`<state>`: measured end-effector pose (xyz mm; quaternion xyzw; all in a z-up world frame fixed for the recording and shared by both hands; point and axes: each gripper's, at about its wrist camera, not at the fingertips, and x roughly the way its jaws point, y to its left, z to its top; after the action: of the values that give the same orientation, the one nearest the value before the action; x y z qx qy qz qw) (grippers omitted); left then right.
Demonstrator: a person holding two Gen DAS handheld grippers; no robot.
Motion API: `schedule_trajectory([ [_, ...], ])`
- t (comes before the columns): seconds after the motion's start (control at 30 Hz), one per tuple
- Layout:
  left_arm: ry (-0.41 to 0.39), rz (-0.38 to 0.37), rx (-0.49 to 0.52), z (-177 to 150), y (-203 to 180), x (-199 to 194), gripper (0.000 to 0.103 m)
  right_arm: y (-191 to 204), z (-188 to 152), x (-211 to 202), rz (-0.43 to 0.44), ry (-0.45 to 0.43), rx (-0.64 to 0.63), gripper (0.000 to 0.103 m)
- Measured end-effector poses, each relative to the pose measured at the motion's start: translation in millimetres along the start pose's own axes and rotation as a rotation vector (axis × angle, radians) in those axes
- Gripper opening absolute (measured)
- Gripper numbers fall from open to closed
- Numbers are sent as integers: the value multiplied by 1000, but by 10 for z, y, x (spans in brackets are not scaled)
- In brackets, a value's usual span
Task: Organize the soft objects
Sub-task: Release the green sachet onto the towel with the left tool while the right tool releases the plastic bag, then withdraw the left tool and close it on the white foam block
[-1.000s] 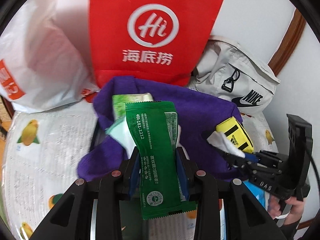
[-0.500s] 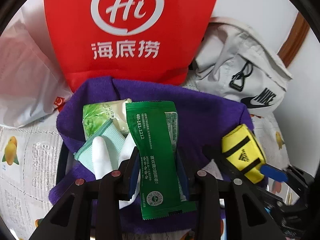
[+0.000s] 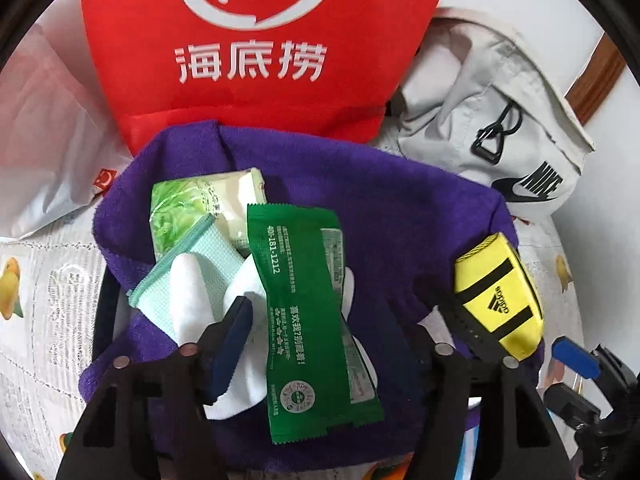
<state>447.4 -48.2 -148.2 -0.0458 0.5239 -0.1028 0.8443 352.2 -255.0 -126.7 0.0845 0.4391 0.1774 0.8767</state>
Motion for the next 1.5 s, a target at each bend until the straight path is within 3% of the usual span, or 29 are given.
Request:
schedule_trajectory([
  [0.1,-10,22,26,-26,-57,-84,67,21,-30,-45,-1,-3,4,52],
  [0.43,-105,-30,8,-187,16,-646,67,220,-220,-325,-26,-25,-23,52],
  [0.57,-152,-51,3,-355,52,-924,67,321,-356,-456,-31,-29,-27,52],
  [0.97,-151,-14,-28,-1105,288,-1540,67,592,-829,-814,-64,-31,-44,52],
  [1.2,-137,-6,-42,-1629,429,-1663,67,755,-1136,-967,-59,-36,-54,52],
  [1.3,-123,-8,-59,-1839,500,-1627,76,813,-1294,-979,-55,-23,-58,52],
  [1.5,-115,26,-62,-2156,592,-1501,82,907,-1588,-964,-55,14,-86,52],
])
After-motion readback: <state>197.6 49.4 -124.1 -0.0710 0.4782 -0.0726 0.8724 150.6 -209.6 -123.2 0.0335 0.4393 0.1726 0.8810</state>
